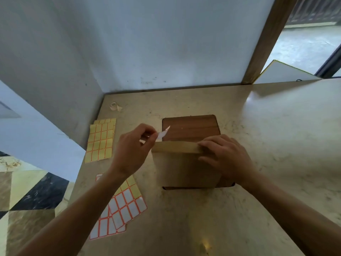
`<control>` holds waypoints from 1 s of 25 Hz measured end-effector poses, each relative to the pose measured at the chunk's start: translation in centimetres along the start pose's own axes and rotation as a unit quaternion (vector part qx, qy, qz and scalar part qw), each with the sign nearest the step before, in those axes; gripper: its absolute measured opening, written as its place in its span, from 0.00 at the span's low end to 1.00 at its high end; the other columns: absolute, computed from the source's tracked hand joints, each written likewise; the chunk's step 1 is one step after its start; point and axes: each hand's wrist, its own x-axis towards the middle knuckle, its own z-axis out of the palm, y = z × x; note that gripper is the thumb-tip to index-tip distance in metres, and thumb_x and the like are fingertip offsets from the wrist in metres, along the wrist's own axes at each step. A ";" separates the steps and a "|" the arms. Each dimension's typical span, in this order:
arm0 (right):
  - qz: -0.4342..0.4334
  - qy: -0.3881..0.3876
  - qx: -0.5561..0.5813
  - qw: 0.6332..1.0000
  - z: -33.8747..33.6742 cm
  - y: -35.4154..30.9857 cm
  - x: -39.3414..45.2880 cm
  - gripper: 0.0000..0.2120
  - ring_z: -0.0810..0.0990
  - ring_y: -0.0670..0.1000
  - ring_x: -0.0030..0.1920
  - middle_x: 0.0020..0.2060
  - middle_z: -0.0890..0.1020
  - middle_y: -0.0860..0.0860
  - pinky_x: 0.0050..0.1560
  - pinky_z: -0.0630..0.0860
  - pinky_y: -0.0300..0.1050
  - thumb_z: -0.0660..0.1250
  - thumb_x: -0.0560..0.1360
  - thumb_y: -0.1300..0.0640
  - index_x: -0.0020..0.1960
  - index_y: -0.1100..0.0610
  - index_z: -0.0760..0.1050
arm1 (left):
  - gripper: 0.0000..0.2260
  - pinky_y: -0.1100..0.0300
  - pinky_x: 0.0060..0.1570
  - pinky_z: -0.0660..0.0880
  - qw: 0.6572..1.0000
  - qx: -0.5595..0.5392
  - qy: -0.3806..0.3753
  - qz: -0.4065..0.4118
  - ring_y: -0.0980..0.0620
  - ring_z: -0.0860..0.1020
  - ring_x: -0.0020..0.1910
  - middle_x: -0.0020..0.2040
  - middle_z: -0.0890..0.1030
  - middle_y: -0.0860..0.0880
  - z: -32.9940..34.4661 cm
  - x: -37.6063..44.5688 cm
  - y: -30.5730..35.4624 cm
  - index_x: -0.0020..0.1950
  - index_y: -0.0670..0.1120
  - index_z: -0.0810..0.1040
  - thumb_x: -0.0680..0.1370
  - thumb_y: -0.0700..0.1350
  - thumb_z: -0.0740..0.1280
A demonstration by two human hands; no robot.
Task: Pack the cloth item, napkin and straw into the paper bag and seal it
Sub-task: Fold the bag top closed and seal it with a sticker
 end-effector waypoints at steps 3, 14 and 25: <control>-0.060 -0.035 -0.017 0.997 1.0 1.2 0.6 0.18 0.79 0.51 0.50 0.54 0.82 0.48 0.46 0.77 0.46 0.64 0.73 0.44 0.60 0.49 0.77 | 0.05 0.57 0.38 0.79 0.995 0.079 -0.020 0.060 0.55 0.80 0.39 0.44 0.82 0.52 2.0 1.5 1.6 0.52 0.47 0.77 0.78 0.46 0.65; -0.092 -0.047 0.067 0.992 1.5 0.9 -0.9 0.16 0.77 0.47 0.40 0.47 0.83 0.45 0.34 0.75 0.41 0.55 0.76 0.46 0.53 0.47 0.80 | 0.05 0.62 0.28 0.65 0.897 0.254 -0.154 0.329 0.52 0.74 0.35 0.42 0.79 0.47 4.7 4.1 1.0 0.52 0.45 0.77 0.78 0.43 0.66; -0.061 -0.091 0.045 0.993 1.0 0.2 0.7 0.15 0.75 0.48 0.35 0.39 0.82 0.45 0.32 0.67 0.42 0.55 0.75 0.45 0.46 0.47 0.80 | 0.07 0.57 0.33 0.75 0.845 0.237 -0.238 0.416 0.48 0.78 0.42 0.46 0.81 0.45 6.2 4.5 0.2 0.54 0.44 0.79 0.78 0.43 0.65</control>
